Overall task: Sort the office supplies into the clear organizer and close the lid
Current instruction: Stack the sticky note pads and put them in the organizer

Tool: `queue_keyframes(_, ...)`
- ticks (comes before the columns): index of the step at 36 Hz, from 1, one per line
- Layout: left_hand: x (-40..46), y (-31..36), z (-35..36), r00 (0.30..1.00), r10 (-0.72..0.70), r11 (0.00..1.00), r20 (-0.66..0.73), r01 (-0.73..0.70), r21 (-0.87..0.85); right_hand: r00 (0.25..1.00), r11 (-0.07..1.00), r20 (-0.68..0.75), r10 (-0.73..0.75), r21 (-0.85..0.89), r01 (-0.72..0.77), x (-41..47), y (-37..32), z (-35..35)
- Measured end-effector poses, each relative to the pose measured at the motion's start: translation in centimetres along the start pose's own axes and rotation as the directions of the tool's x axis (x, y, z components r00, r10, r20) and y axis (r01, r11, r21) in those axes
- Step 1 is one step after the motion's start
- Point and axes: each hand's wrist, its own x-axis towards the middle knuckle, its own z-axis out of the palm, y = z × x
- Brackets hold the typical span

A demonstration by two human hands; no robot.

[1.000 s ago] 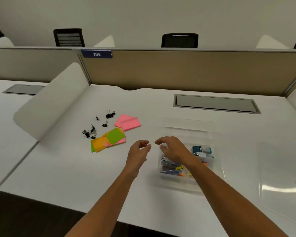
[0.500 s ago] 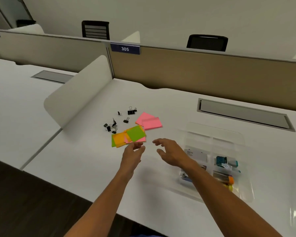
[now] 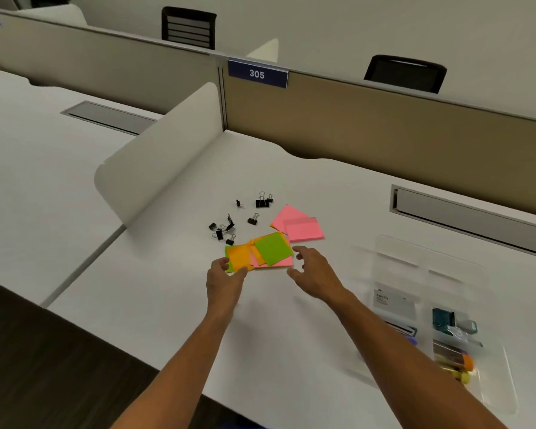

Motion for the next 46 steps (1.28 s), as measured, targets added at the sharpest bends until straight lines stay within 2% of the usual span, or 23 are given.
queue_keyframes(5,2.4,-1.0,-0.4,0.999,0.006,0.996,-0.052,-0.001,0.085,0.997,0.997,0.008,0.076,-0.019,-0.076,2.1,-1.3,1.1)
queue_keyframes(7,3.0,-1.1,-0.3,0.998,0.024,0.992,-0.061,-0.017,0.128,0.998,0.995,0.020,0.065,-0.072,-0.064,2.8,-1.8,1.5)
queue_keyframes(12,4.0,-0.8,0.4,0.996,0.077,0.976,-0.047,-0.065,0.210,0.996,0.959,0.091,-0.020,-0.280,0.045,4.6,-3.0,2.1)
queue_keyframes(16,4.6,-0.5,0.8,0.995,0.102,0.955,-0.025,-0.090,0.283,0.980,0.847,0.164,-0.116,-0.499,0.184,6.0,-3.8,2.2)
queue_keyframes(22,5.9,-0.5,1.2,0.984,0.162,0.808,0.074,-0.175,0.563,0.948,0.747,0.285,-0.142,-0.597,0.291,7.9,-4.3,2.1)
queue_keyframes(30,7.7,-0.6,0.6,0.922,0.265,0.633,0.283,-0.388,0.669,0.901,0.683,0.414,-0.128,-0.622,0.383,9.9,-4.5,2.2)
queue_keyframes(33,8.2,-0.4,0.3,0.906,0.266,0.574,0.329,-0.423,0.702,0.904,0.696,0.409,-0.125,-0.613,0.374,10.1,-4.4,2.2)
queue_keyframes(36,8.5,-0.2,0.3,0.912,0.233,0.556,0.337,-0.410,0.723,0.914,0.701,0.382,-0.135,-0.615,0.361,10.3,-4.4,2.3)
queue_keyframes(43,8.9,0.2,0.3,0.937,0.169,0.576,0.307,-0.346,0.740,0.949,0.683,0.251,-0.189,-0.661,0.311,10.1,-4.1,2.4)
queue_keyframes(46,8.6,0.1,0.3,0.944,0.160,0.634,0.289,-0.323,0.703,0.957,0.654,0.192,-0.218,-0.699,0.289,9.5,-3.9,2.5)
